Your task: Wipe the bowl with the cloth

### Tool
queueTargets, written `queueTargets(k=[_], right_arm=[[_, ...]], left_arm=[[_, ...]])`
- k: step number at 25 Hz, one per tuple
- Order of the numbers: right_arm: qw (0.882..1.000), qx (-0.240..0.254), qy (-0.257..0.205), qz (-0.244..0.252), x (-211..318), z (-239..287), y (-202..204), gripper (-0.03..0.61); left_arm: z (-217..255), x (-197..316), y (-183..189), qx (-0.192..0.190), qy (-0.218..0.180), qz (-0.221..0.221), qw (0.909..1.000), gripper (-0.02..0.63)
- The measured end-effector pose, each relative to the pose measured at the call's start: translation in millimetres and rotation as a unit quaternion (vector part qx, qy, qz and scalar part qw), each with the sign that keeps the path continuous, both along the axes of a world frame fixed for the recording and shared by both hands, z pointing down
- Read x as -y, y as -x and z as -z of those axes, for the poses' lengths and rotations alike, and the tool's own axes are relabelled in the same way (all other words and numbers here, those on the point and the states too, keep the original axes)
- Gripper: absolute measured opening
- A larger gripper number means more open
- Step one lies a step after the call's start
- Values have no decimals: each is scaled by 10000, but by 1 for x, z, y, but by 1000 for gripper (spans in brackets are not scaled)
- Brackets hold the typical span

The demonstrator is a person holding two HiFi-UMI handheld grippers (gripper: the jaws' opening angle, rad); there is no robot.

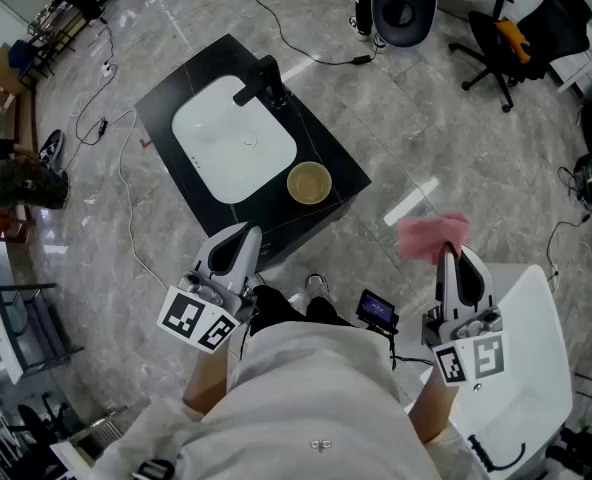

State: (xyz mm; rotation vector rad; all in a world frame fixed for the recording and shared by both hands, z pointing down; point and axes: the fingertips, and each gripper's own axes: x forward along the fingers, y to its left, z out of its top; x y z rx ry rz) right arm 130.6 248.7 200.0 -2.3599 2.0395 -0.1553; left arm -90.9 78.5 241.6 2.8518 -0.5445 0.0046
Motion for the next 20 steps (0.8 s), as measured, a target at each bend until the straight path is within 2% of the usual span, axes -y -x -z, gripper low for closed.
queueTargets(k=[3,6,12,20], right_arm=[[9997,-73,-33,232,17,8,16,15],[9992,-182,-38,359,30,12,28,15],[9984,-228,-51,510,39,12,36,15],[9976,-285,-83,627,36,7,43,15]], left_arm=[[33,-3,13,203,-611,176,9978,8],[49,1,20,292,-861,272,9955,9],[53,0,34,344,-851,391,9950,8],[47,-10,34,453,-750,389,9954,9]])
